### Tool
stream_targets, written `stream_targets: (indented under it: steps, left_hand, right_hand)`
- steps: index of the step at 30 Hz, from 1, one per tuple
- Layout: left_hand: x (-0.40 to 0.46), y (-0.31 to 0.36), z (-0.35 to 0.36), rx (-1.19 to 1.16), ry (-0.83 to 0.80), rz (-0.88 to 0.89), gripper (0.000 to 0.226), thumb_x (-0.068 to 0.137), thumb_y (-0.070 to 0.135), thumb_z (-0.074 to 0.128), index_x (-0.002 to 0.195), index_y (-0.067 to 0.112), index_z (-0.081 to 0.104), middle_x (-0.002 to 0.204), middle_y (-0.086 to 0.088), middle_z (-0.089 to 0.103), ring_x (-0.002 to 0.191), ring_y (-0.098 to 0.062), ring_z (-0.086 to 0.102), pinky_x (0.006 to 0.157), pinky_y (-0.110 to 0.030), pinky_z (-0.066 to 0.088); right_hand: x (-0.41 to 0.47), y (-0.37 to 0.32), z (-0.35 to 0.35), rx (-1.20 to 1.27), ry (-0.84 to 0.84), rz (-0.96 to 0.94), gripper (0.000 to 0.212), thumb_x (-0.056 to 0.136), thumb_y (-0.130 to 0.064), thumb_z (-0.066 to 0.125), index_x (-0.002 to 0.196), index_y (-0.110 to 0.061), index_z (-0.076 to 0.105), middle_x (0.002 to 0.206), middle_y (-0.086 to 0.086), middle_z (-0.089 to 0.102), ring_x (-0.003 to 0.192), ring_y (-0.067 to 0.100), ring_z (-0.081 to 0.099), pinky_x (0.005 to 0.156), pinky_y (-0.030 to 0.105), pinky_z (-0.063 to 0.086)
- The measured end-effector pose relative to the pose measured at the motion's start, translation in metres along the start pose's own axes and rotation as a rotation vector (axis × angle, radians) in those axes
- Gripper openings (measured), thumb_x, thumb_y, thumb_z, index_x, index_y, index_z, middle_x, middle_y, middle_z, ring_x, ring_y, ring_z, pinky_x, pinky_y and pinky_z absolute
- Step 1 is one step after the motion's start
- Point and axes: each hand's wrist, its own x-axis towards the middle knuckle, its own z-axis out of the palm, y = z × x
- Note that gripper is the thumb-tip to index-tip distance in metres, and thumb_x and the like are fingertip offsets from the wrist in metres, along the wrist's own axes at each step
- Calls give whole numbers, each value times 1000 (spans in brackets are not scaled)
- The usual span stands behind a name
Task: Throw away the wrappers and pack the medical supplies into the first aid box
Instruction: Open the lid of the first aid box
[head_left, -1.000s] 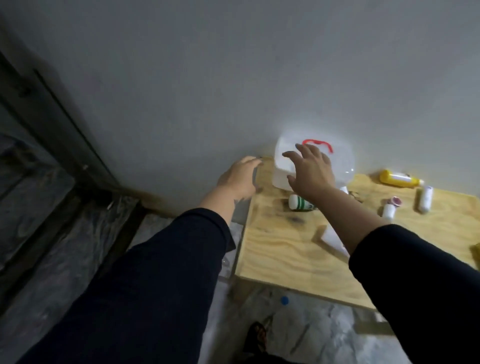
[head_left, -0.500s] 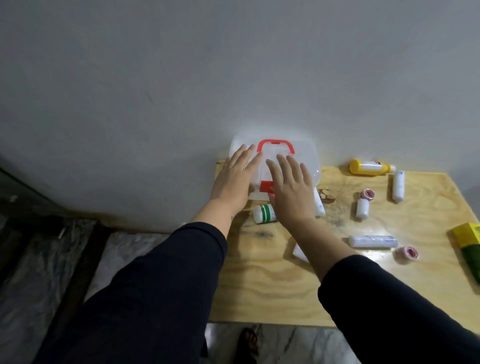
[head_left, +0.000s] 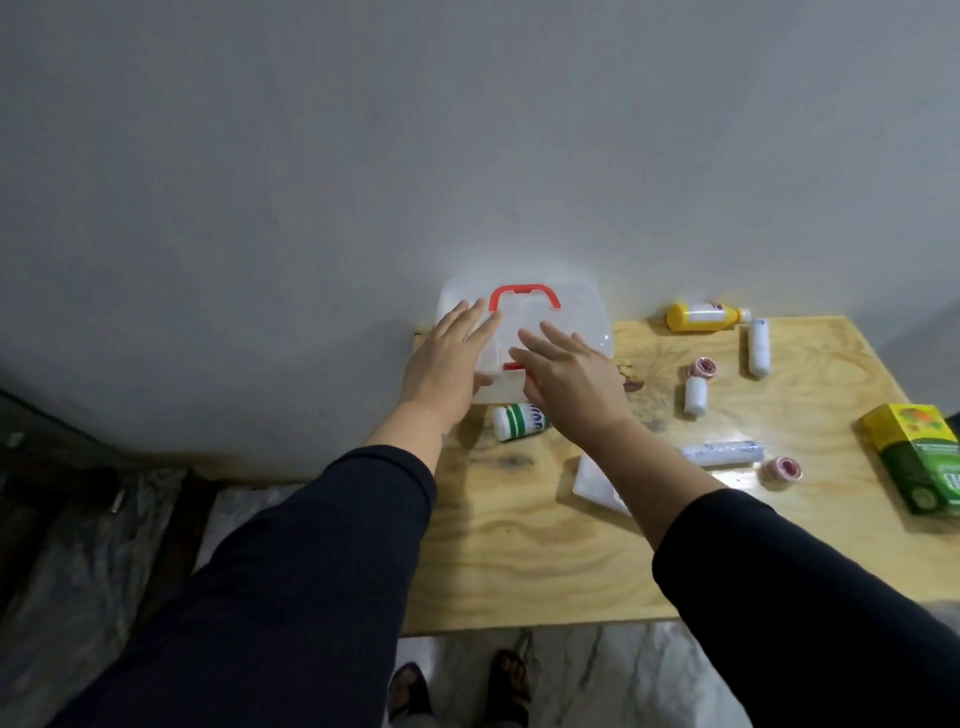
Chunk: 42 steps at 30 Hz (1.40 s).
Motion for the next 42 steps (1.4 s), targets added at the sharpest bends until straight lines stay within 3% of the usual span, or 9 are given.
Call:
stream_targets:
  steps: [6, 9, 12, 16, 21, 25, 27, 33, 42]
  left_hand:
    - [-1, 6, -22, 55, -49, 33, 76, 93, 36, 58, 155, 21, 18, 164, 2, 16, 152, -18, 8, 119, -35, 24]
    - [5, 7, -38, 36, -15, 52, 67, 97, 37, 51, 155, 23, 20, 162, 1, 22, 151, -18, 12, 117, -34, 25]
    - [14, 7, -55, 18, 48, 37, 57, 100, 33, 46, 153, 26, 26, 160, 1, 28, 150, -18, 18, 116, -37, 28]
    - [38, 9, -69, 14, 85, 1, 53, 102, 32, 43, 152, 29, 27, 160, 2, 29, 149, -17, 21, 114, -38, 32]
    - [57, 13, -73, -49, 121, -61, 51, 103, 28, 37, 153, 28, 25, 161, 3, 25, 150, -16, 17, 116, -37, 29]
    - [72, 16, -75, 52, 114, -106, 53, 105, 29, 28, 156, 23, 13, 164, 2, 13, 152, -16, 9, 123, -38, 12]
    - [80, 17, -77, 89, 116, -130, 54, 106, 30, 26, 156, 20, 9, 165, 2, 10, 152, -15, 7, 123, -39, 7]
    - [86, 21, -79, 164, 187, -145, 53, 105, 31, 28, 154, 14, 19, 162, -1, 23, 151, -15, 15, 121, -43, 9]
    - [81, 37, -87, 154, 169, -64, 57, 100, 22, 41, 153, 13, 21, 161, -2, 23, 151, -17, 14, 122, -44, 11]
  right_hand:
    - [4, -4, -17, 14, 130, 4, 28, 72, -9, 76, 99, -16, 76, 112, 4, 74, 110, 26, 68, 88, 46, 56]
    - [15, -1, -30, 6, 260, -4, 24, 71, -10, 75, 94, -16, 76, 105, 2, 76, 102, 24, 71, 83, 39, 58]
    - [27, 5, -47, 27, 317, 41, 26, 79, -19, 68, 105, -18, 72, 110, 1, 73, 105, 25, 67, 83, 37, 53]
    - [25, 11, -53, 6, 265, 225, 47, 82, -23, 65, 127, -15, 53, 119, 7, 60, 109, 28, 57, 86, 41, 50]
    - [11, 16, -28, 175, 135, 550, 43, 90, -18, 55, 131, -13, 43, 125, 7, 51, 111, 24, 51, 88, 35, 46]
    - [12, 18, 1, 311, -148, 658, 56, 96, -23, 49, 145, -8, 28, 155, 10, 26, 139, 27, 31, 115, 37, 32]
    - [14, 20, 7, 360, -206, 705, 58, 96, -19, 45, 148, -6, 24, 161, 6, 15, 146, 25, 19, 119, 37, 25]
    - [3, 31, 5, 387, -206, 726, 64, 89, -10, 48, 149, -7, 25, 161, -2, 14, 144, 21, 27, 108, 35, 39]
    - [-2, 36, -14, 362, -237, 669, 58, 93, -24, 50, 146, -9, 31, 158, 6, 25, 143, 25, 30, 113, 37, 32]
